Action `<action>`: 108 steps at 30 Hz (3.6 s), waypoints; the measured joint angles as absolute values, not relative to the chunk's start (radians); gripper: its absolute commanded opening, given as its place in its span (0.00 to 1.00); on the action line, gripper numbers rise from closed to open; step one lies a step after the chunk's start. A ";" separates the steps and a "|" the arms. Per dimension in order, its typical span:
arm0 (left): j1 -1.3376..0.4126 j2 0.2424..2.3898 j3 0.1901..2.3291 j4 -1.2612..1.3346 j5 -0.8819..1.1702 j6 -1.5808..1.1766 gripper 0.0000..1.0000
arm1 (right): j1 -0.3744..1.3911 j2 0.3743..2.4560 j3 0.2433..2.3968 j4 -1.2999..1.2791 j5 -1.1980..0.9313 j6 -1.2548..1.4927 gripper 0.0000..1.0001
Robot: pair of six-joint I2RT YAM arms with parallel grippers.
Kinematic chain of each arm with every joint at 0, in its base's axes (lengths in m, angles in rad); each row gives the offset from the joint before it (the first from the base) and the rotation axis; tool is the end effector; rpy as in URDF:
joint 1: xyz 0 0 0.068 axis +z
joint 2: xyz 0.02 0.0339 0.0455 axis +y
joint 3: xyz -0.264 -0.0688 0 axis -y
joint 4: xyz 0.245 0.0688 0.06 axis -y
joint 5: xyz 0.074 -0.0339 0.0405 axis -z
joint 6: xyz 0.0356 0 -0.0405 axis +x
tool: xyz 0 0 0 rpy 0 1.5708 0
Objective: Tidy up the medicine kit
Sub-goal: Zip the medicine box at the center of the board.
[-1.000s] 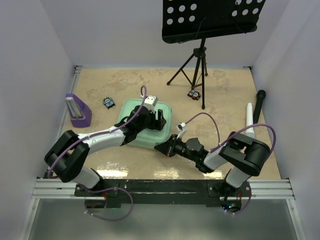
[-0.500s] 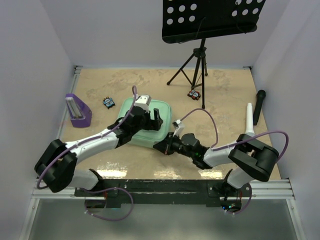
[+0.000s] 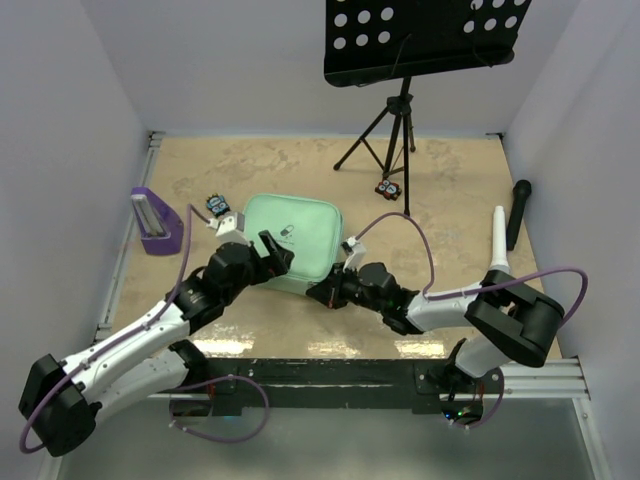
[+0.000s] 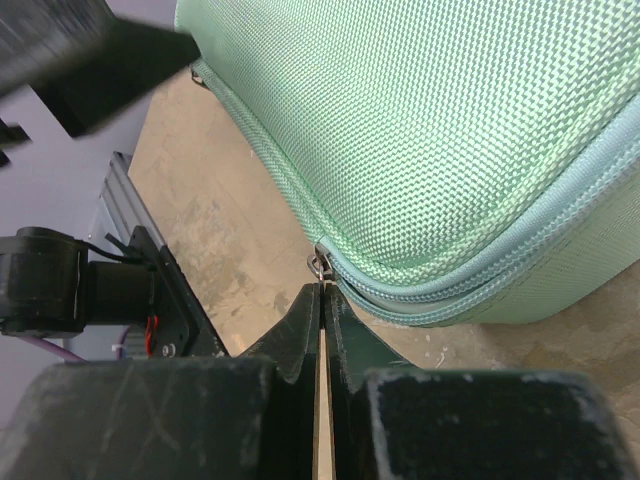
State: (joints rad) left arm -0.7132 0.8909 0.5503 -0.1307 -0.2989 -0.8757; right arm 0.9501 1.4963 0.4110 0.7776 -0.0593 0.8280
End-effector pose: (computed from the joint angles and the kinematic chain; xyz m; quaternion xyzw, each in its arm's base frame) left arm 0.1590 -0.1237 0.2445 -0.1460 0.8341 -0.2797 0.4526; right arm 0.1566 0.2226 0.1549 -0.0667 0.8042 0.4733 0.3533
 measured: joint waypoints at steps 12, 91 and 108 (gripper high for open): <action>-0.713 0.699 0.430 -0.277 -0.314 -1.173 1.00 | 0.950 1.496 0.434 0.741 -0.058 0.796 0.00; -0.542 1.156 0.537 -0.075 -0.269 -1.150 0.57 | 0.926 1.299 0.377 0.538 0.047 0.818 0.00; -0.420 1.178 0.564 -0.015 -0.181 -0.976 0.94 | 0.926 1.289 0.381 0.516 0.057 0.818 0.00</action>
State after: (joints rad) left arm -0.4198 1.1778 0.5644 -0.0151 -0.1810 -0.9760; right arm 0.9264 1.2888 0.3813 0.5159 0.0570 0.8177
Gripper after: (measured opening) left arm 0.865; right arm 0.013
